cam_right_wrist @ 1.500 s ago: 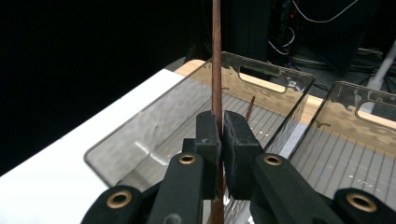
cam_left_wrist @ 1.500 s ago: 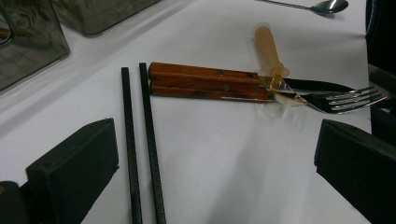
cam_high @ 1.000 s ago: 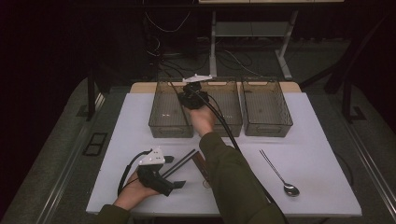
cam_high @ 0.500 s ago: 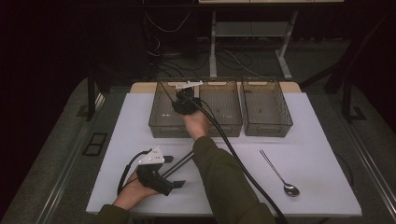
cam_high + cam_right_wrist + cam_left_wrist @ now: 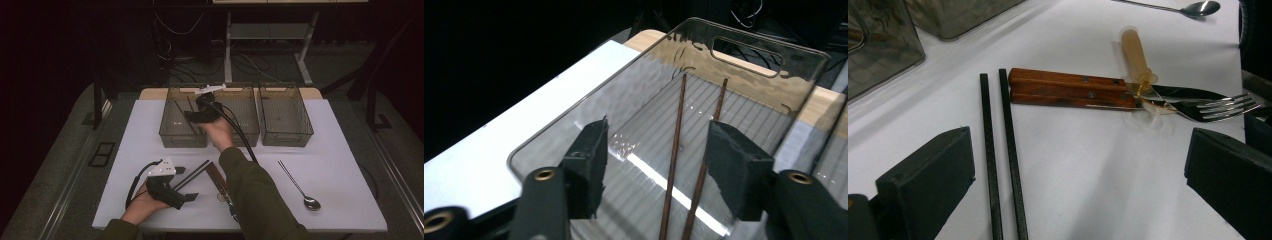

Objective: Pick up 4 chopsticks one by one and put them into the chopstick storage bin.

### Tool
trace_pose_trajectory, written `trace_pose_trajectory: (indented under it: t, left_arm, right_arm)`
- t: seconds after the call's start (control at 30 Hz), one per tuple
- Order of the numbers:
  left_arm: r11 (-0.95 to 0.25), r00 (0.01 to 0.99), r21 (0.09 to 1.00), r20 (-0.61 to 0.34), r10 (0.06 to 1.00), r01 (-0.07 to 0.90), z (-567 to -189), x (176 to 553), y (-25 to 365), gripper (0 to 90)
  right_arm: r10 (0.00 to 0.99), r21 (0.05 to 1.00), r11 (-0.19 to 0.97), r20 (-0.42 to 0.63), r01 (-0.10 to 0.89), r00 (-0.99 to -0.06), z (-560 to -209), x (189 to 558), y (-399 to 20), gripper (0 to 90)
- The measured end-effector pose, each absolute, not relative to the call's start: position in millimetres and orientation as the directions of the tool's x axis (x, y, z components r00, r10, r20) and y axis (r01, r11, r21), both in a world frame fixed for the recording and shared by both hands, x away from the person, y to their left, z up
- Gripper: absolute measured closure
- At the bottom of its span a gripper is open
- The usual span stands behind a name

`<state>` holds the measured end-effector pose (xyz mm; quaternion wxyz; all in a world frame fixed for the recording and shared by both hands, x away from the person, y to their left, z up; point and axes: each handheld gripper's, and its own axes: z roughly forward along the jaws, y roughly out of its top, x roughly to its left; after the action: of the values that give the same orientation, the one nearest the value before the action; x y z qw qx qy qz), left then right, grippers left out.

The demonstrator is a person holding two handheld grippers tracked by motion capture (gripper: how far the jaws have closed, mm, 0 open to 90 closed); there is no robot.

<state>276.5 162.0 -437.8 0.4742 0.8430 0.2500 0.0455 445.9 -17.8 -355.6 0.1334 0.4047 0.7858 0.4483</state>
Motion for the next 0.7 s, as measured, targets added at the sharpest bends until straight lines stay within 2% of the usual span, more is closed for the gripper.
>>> trace_pose_trajectory:
  t: [0.4,0.7]
  left_arm:
    - [-0.421,0.863,0.822,-0.158,0.479,0.384,-438.1,276.5,161.9,0.0]
    - [-0.429,0.861,0.813,-0.162,0.482,0.394,-438.9,279.6,163.2,0.0]
  right_arm:
    - [0.713,0.813,0.311,0.143,0.493,-0.687,-344.9,415.2,-76.5,29.9]
    - [0.677,0.799,0.345,0.151,0.493,-0.720,-344.6,391.0,-127.8,27.8]
